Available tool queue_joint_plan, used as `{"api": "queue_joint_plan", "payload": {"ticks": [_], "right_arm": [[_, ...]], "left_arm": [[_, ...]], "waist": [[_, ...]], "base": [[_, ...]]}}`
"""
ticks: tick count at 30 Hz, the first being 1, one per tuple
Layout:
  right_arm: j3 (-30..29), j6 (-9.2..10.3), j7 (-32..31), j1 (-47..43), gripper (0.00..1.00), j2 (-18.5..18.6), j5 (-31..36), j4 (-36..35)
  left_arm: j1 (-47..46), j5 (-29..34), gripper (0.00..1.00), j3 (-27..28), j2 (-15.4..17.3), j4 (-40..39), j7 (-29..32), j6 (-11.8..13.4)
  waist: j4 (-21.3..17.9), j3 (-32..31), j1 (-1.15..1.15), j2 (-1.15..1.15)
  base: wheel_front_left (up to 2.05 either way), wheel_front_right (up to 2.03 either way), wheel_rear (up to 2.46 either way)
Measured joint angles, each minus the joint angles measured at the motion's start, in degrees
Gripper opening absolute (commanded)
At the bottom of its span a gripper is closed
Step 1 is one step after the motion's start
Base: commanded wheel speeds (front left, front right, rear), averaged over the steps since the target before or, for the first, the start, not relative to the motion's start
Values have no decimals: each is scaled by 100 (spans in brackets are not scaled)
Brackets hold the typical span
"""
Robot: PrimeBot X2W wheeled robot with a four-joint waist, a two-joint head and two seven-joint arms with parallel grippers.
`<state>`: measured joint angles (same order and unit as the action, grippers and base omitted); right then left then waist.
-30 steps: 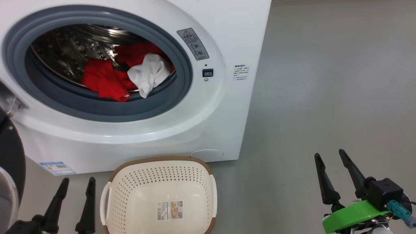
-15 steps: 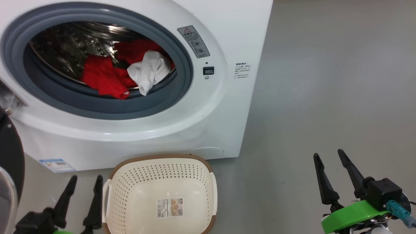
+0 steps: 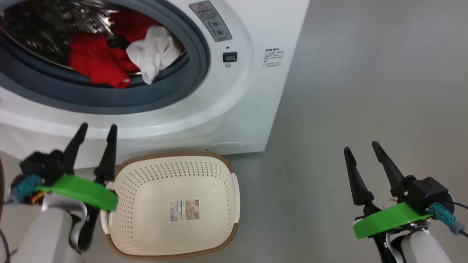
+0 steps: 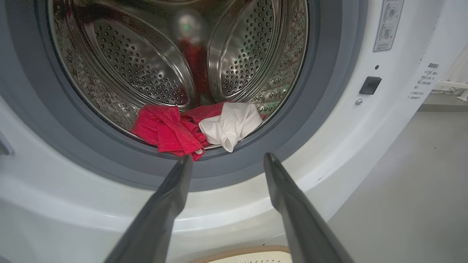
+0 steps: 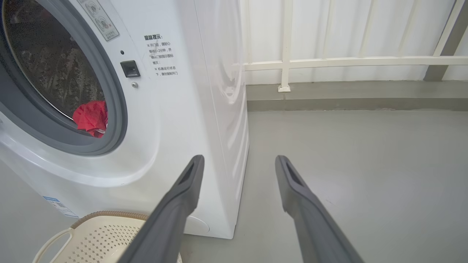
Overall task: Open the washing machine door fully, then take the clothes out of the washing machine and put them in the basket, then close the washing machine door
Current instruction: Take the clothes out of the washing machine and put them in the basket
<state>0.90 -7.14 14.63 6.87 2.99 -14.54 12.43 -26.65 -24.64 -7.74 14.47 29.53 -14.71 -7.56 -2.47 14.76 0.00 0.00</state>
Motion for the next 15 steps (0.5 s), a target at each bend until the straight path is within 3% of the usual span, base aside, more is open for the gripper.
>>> {"api": "queue_joint_plan", "payload": {"ticks": [15], "right_arm": [[159,1,0,513,100,-3,-162,-93]], "left_arm": [[-2437,-687,100,-1163,344,1693,691,0]], "waist": [[-298,847,0,0]], "base": [[0,0,0]]}}
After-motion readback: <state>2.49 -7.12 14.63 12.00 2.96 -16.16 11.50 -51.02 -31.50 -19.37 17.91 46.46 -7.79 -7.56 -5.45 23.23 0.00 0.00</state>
